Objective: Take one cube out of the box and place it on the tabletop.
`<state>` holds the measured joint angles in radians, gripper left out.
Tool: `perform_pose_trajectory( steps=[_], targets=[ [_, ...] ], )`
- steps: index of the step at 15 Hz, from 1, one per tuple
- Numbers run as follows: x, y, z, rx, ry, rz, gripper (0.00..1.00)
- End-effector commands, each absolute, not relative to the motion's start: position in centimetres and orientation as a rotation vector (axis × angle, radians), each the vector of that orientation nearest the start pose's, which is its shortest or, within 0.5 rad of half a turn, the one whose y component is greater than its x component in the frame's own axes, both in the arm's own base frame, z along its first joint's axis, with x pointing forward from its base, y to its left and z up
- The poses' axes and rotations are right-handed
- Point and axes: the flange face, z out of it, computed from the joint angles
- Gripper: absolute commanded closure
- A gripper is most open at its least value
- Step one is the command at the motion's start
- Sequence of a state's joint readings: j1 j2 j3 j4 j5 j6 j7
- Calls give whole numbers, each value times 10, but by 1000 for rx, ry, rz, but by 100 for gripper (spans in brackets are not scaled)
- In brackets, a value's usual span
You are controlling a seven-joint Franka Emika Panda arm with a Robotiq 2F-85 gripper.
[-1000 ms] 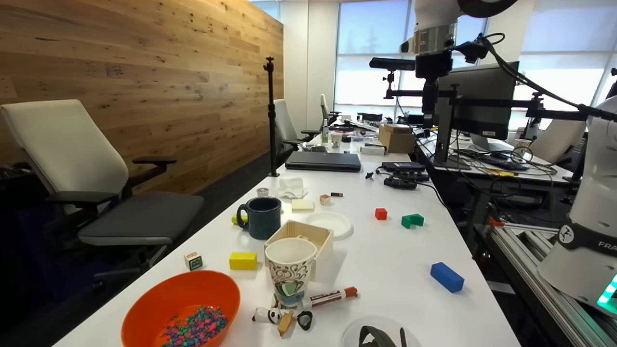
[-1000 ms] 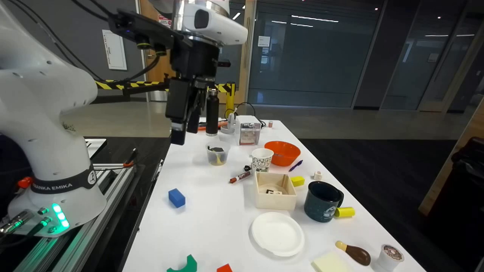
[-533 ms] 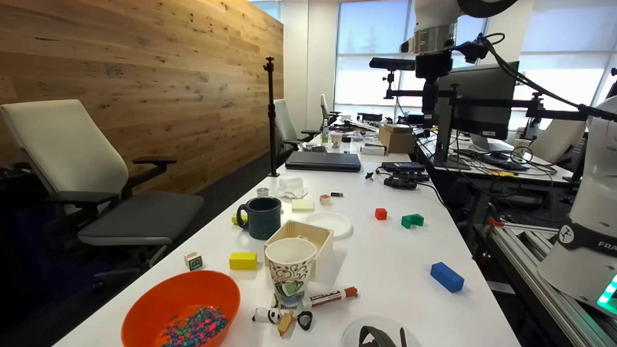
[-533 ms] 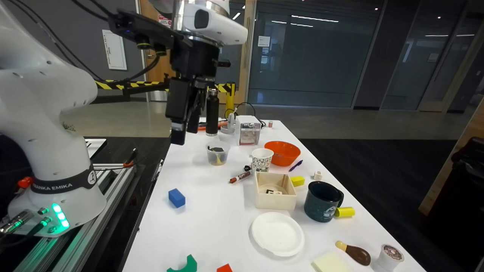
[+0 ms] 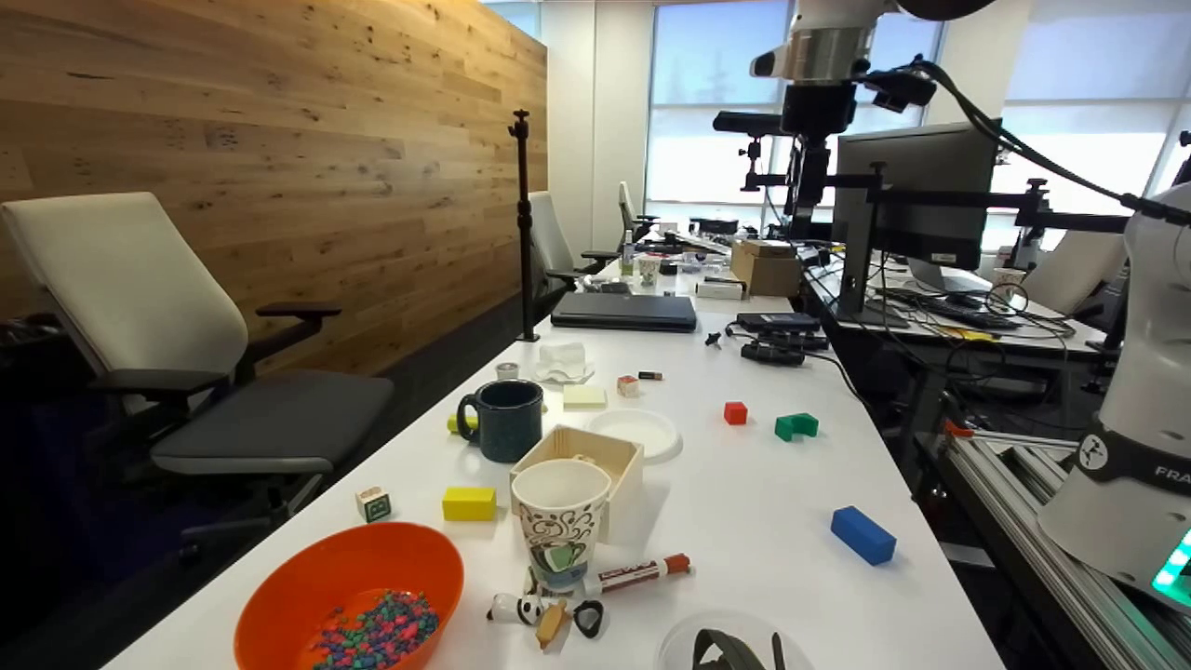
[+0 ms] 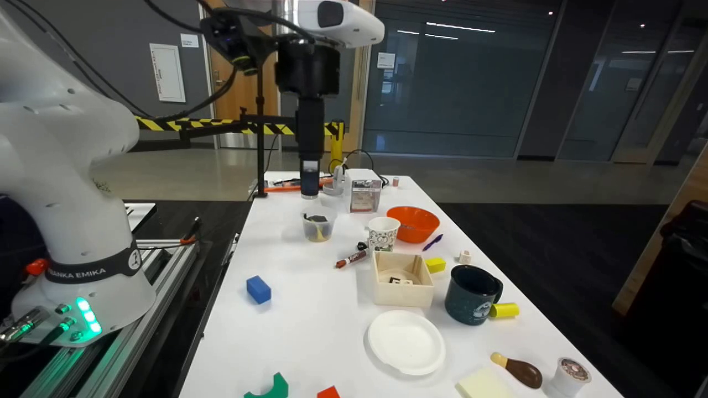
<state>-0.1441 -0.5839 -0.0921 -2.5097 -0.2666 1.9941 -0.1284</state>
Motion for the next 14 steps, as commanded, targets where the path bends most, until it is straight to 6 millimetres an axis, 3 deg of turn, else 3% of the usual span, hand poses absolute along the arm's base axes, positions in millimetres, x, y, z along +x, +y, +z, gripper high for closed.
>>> perform_pose_trajectory(
  steps=[1, 8, 10, 11, 14],
  targets=[
    [373, -96, 501, -3340, -324, -174, 0],
    [389, -65, 522, -3207, -889, -337, 0],
    [392, -61, 527, -3223, -904, -329, 0],
    [393, -62, 516, -3242, -845, -296, 0],
    [393, -60, 516, -3241, -852, -290, 0]
  ],
)
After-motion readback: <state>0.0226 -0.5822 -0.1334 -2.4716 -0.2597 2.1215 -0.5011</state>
